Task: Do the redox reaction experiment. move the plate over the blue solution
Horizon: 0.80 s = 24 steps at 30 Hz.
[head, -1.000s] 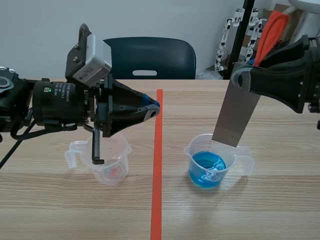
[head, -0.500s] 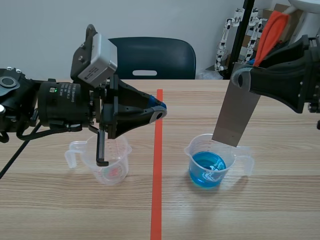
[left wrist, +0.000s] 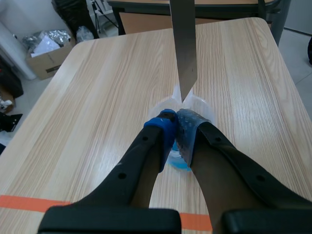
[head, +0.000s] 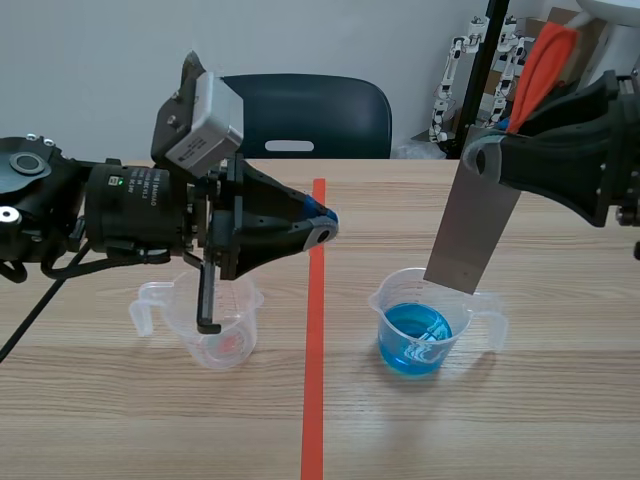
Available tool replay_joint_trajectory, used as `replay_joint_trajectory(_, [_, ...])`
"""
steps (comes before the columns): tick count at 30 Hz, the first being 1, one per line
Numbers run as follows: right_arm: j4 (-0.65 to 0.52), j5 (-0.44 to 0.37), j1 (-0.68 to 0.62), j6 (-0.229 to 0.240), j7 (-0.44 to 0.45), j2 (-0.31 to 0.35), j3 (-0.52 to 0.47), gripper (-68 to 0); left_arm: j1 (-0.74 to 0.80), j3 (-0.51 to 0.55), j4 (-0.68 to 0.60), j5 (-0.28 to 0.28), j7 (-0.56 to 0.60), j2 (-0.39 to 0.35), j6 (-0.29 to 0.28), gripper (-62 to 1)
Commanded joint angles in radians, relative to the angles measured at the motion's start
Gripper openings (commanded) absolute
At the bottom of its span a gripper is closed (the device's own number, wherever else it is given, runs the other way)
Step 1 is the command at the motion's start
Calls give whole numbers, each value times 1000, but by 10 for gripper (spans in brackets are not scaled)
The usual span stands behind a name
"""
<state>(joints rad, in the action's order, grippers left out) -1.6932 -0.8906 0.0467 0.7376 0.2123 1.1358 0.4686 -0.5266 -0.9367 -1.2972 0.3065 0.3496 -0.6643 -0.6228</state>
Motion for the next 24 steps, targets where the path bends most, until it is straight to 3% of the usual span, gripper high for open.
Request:
replay_joint_trajectory(1, [-3,-21,20,8,19,0,-10,-669,-9,-1,2,11,19,12,1,-582])
replay_joint_trajectory(24, [-3,-21,20,8,19,0,-10,-669,-9,-1,6,26,19,16,-2,-582])
